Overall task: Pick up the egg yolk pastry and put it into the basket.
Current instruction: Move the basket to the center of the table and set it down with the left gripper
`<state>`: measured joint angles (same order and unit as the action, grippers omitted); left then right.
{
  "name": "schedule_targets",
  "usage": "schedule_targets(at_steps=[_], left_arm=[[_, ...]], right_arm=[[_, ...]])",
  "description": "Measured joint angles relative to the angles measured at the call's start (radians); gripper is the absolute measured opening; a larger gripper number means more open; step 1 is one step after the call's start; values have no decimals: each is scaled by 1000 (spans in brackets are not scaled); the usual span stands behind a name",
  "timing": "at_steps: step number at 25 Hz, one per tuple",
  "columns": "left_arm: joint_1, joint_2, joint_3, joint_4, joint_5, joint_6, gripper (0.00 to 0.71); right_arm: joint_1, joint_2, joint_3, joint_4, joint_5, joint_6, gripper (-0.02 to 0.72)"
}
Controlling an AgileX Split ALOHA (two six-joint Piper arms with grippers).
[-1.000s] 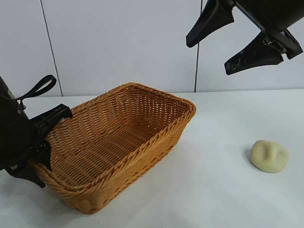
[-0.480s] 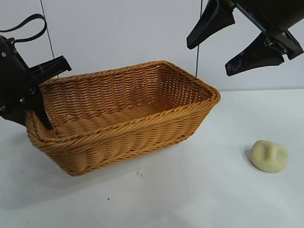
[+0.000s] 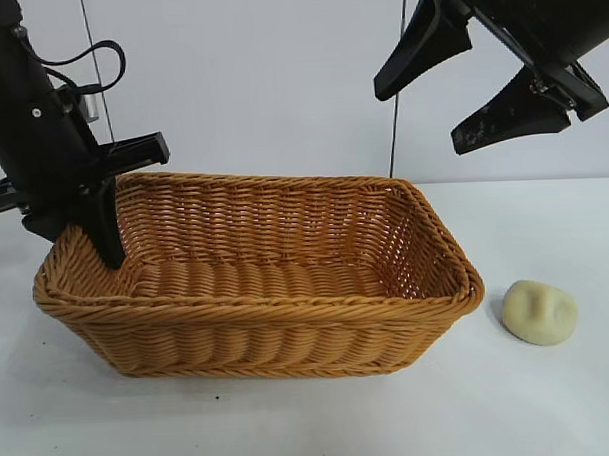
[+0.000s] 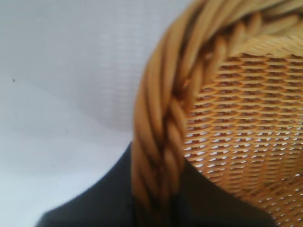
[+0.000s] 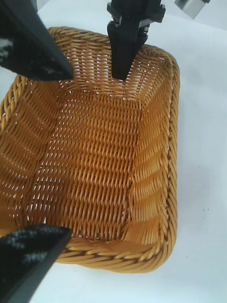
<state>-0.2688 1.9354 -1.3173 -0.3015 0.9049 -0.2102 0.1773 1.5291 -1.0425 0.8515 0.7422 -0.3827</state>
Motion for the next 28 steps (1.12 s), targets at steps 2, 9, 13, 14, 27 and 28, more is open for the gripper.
schedule_targets(at_steps=[2,9,13,14,27,28], left_arm=[[0,16,0,0,-14,5,82],[0,105,-2,-8,-57,24,82],[0,130,-7,-8,-64,30,83],[0,130,-7,-9,-63,31,88],[0,113,-9,-9,-37,32,635],[0,101,-15,-9,-34,33,638]], right_arm=[[0,0,0,0,1,0,596],[0,0,0,-3,3,0,596],[0,0,0,-4,5,0,596],[0,0,0,-4,5,0,596],[0,0,0,-7,8,0,596],[0,0,0,-7,9,0,596]])
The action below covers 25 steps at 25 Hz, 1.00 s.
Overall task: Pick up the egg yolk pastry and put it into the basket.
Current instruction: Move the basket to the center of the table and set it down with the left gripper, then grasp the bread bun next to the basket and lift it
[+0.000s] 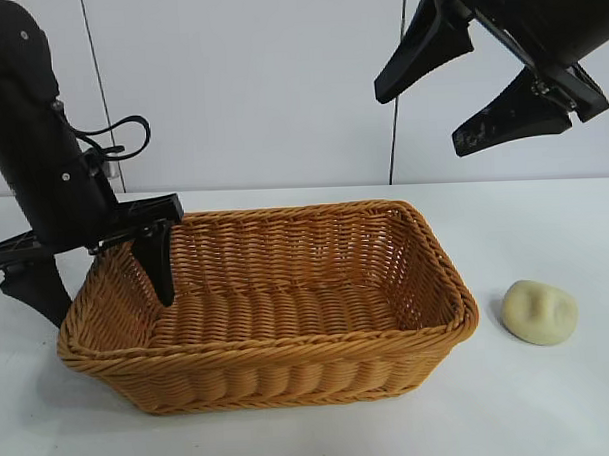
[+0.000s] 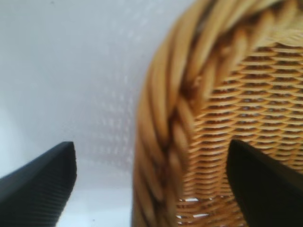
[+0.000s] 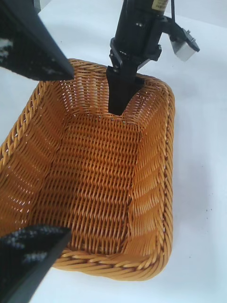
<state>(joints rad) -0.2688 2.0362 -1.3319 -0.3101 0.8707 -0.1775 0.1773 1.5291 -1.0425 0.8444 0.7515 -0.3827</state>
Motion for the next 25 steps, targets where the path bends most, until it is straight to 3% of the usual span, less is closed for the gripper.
schedule_targets(at_steps=[6,12,17,25], left_arm=[[0,-83,-113,25,96,2,643],[0,-91,-300,144,237,3,643],[17,-91,-359,245,305,4,643],[186,-91,-361,268,339,36,643]], right_arm=[[0,0,0,0,3,0,596],[0,0,0,0,4,0,596],[0,0,0,0,4,0,596],[0,0,0,0,4,0,596]])
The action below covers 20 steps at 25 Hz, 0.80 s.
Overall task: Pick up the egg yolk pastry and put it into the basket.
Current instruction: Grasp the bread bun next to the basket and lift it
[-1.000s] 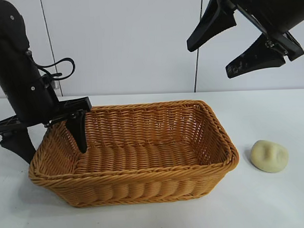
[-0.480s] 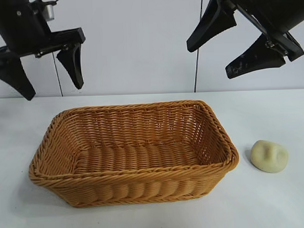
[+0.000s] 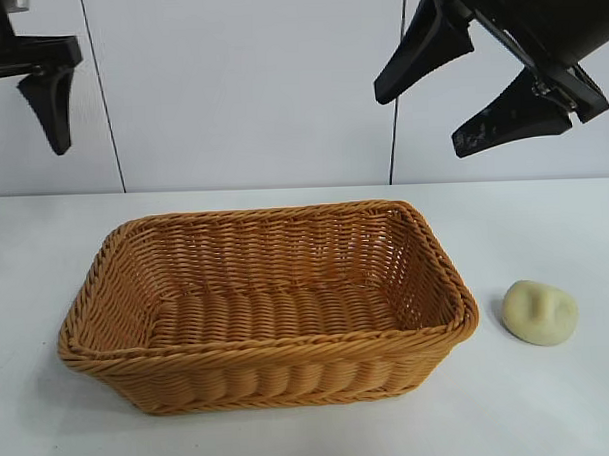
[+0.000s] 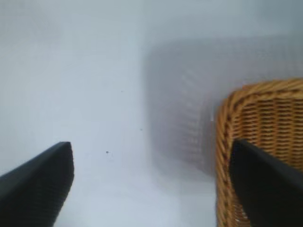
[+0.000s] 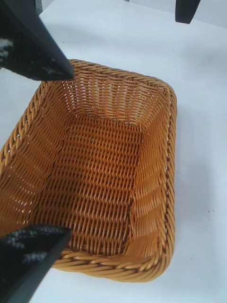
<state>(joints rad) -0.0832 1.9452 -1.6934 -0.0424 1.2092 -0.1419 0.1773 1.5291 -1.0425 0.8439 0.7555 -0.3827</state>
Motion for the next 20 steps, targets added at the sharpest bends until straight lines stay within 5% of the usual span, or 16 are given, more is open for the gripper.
schedule_targets(at_steps=[4,14,20], left_arm=[[40,0,0,8,0,6,643],[40,-145,28,-8,1,16,643],[40,-474,308,42,2,57,643]], right_arm=[[0,0,0,0,0,0,596],[0,0,0,0,0,0,596],[0,0,0,0,0,0,596]])
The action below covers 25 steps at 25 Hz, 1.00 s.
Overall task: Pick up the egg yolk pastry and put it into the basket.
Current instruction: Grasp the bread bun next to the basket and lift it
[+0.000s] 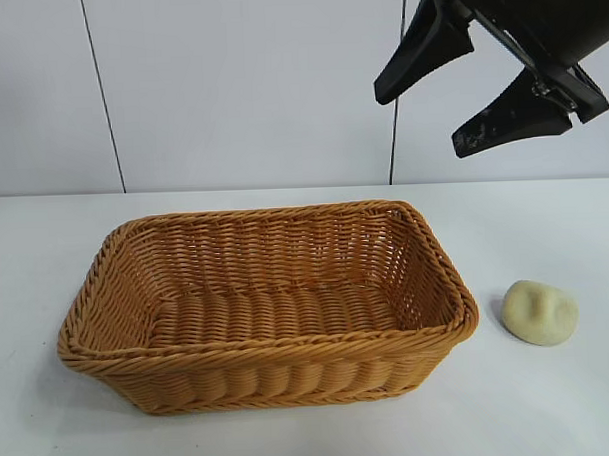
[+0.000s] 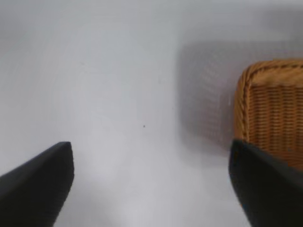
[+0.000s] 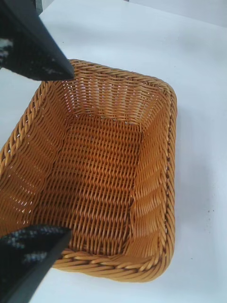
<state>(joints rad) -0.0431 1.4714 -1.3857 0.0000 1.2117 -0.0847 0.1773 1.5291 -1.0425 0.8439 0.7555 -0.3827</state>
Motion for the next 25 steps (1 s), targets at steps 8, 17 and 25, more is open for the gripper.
schedule_targets(at_steps=[8,17,25], left_arm=[[0,-445,438,20,2,5,643],[0,-913,851,0,-118,5,643],[0,-1207,878,-7,-135,5,643]], right_arm=[[0,0,0,-1,0,0,596],[0,0,0,-1,2,0,596],[0,0,0,-1,2,0,596]])
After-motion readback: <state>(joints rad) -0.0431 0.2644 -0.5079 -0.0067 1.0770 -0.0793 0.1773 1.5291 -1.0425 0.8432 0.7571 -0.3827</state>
